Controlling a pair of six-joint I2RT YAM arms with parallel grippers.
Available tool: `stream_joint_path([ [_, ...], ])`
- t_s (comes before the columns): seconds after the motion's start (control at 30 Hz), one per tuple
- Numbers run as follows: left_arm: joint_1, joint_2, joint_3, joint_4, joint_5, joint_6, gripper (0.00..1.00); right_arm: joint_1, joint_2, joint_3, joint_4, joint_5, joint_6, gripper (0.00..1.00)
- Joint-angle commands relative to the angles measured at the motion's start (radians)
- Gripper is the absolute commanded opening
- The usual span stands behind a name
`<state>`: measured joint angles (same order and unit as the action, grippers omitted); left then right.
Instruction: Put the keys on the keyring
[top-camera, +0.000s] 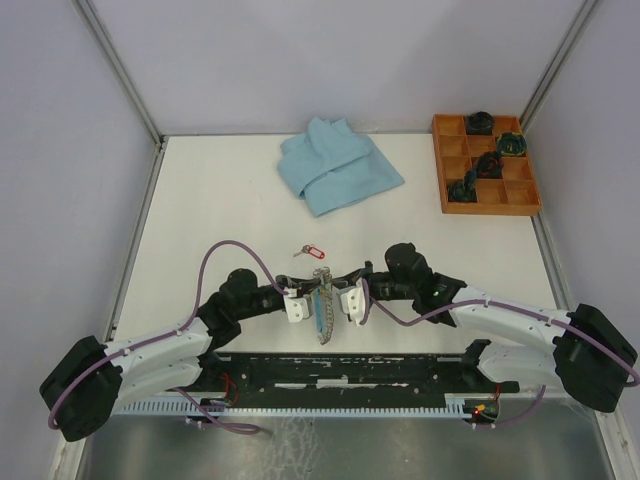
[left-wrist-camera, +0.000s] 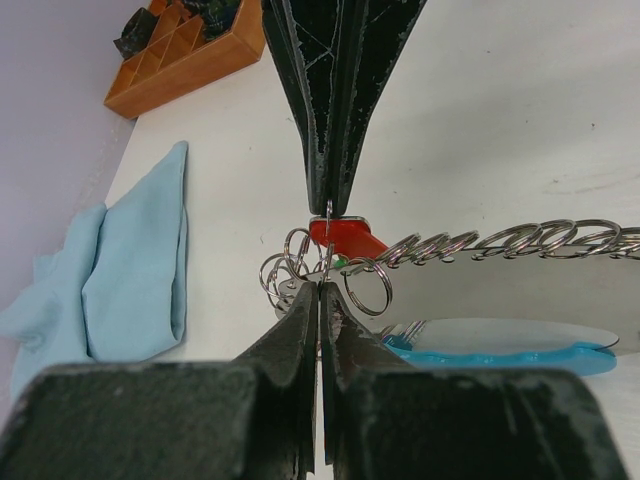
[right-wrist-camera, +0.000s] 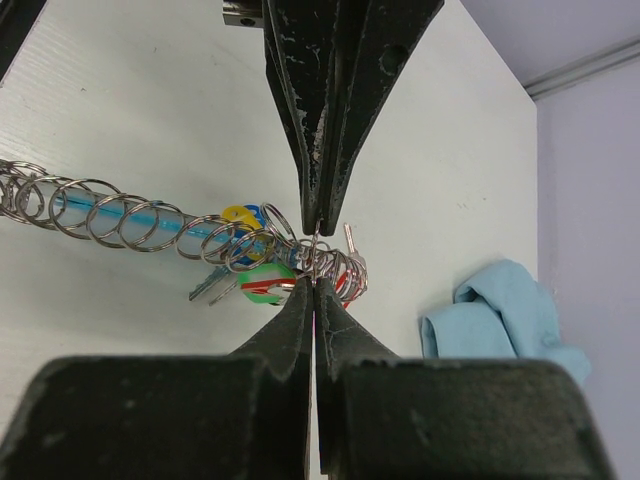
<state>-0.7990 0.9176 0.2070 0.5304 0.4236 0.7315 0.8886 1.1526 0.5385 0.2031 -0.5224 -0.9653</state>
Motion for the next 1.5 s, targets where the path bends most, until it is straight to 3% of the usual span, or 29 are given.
stream_joint_path([
  [0.0,-0.003,-0.006,0.011,0.086,0.004,0.022,0.03,0.006,-0.018,-0.004,0.042,-0.012,0.019,0.01],
  [1.47,-0.004,-0.011,0.014,0.086,0.026,0.014,0.03,0.01,0.032,0.011,0.082,-0.007,0.058,0.01],
])
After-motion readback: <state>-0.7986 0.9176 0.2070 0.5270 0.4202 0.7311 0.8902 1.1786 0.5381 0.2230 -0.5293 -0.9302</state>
